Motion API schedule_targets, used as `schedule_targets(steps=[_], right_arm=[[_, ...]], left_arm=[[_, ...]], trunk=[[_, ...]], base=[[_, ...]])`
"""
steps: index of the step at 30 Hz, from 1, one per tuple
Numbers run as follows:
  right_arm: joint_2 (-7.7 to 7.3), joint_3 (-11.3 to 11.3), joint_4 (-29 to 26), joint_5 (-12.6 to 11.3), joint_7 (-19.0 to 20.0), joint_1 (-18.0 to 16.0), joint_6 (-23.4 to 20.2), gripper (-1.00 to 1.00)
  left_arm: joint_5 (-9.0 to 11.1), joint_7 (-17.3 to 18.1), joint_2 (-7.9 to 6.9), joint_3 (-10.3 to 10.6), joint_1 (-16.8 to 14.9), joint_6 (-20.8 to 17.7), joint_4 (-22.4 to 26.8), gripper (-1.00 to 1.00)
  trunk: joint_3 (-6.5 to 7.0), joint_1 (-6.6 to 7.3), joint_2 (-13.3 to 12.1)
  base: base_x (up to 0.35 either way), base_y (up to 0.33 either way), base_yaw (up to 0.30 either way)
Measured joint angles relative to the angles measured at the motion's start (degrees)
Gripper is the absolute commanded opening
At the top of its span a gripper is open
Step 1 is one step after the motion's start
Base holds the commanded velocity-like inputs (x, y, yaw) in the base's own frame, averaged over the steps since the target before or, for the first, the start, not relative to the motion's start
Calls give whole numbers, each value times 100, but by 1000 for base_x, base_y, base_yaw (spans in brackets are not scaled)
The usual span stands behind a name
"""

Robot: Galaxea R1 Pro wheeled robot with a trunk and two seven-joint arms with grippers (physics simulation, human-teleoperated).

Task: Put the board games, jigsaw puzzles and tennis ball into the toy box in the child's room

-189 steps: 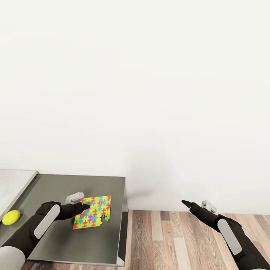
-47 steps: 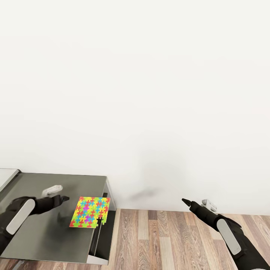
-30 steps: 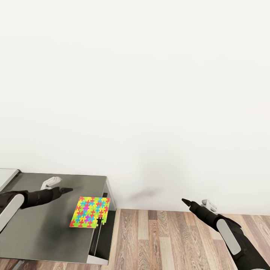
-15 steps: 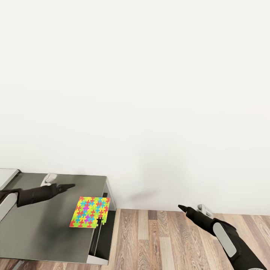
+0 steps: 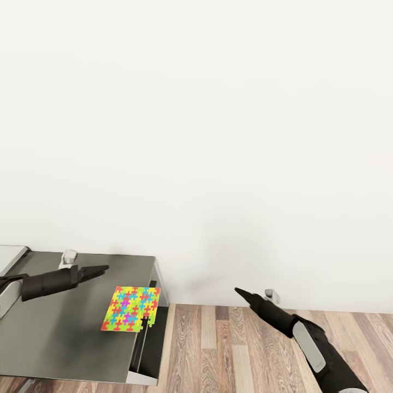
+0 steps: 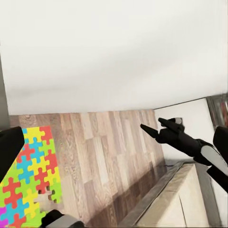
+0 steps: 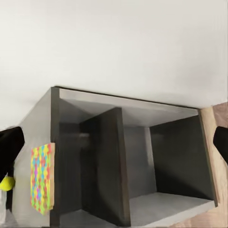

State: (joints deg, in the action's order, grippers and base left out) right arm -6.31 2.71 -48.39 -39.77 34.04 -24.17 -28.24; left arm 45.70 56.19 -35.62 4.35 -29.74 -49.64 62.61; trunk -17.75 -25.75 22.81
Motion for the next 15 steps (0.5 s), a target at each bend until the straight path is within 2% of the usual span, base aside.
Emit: schedule_targets(steps=[3, 7, 15], right_arm=[[191, -17, -126, 12, -108, -3, -9, 100], [368, -25, -198, -4, -390, -4, -7, 100], [588, -63, 41, -39, -500, -15, -57, 100]], left_arm=[[-3, 120, 14, 4, 1, 0, -1, 100], [-4, 213, 28, 7, 0, 14, -1, 100], [-2, 263, 31, -10, 1, 27, 3, 100]], trunk=[[0, 0, 0], [0, 0, 0], [0, 0, 0]], base=[[0, 0, 0], [0, 0, 0], [0, 4, 0]])
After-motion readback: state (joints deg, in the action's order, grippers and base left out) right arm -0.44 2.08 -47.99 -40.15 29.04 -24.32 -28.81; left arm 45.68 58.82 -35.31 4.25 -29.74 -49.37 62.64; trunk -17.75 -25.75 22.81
